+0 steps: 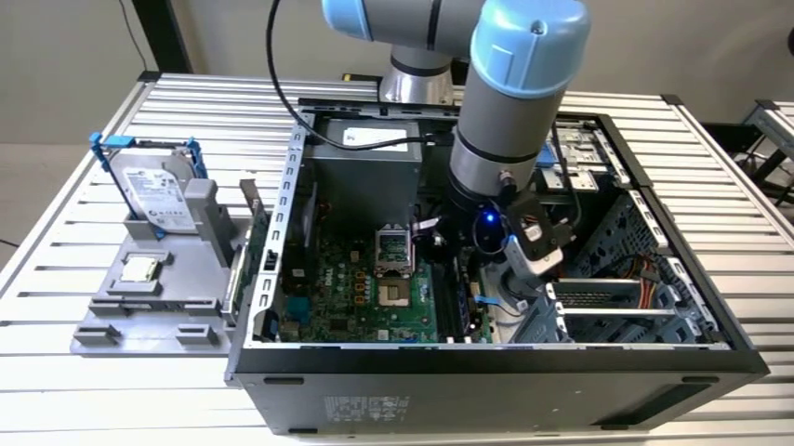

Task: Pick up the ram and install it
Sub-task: 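Insert the ram into the slot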

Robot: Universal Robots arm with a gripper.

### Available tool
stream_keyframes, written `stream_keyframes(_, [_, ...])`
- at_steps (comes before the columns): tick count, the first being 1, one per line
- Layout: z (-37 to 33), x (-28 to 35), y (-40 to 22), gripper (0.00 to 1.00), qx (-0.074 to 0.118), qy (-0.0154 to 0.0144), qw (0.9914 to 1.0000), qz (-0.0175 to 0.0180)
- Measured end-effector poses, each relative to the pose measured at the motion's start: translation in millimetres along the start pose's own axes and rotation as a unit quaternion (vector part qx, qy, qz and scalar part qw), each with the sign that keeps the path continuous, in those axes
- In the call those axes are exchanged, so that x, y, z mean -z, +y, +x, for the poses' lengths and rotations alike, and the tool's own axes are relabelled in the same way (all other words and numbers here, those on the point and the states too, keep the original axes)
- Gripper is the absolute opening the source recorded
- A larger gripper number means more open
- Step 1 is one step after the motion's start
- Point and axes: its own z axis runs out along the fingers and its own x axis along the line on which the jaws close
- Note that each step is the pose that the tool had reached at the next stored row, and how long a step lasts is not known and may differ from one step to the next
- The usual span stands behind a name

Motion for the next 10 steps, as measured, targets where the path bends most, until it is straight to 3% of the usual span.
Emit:
stream_keyframes(7, [-0.8,30.4,0.2,1.0,0.0,0.0,1.0,0.0])
stream_keyframes(10, [-1.0,37.2,0.2,1.0,0.0,0.0,1.0,-0.0018])
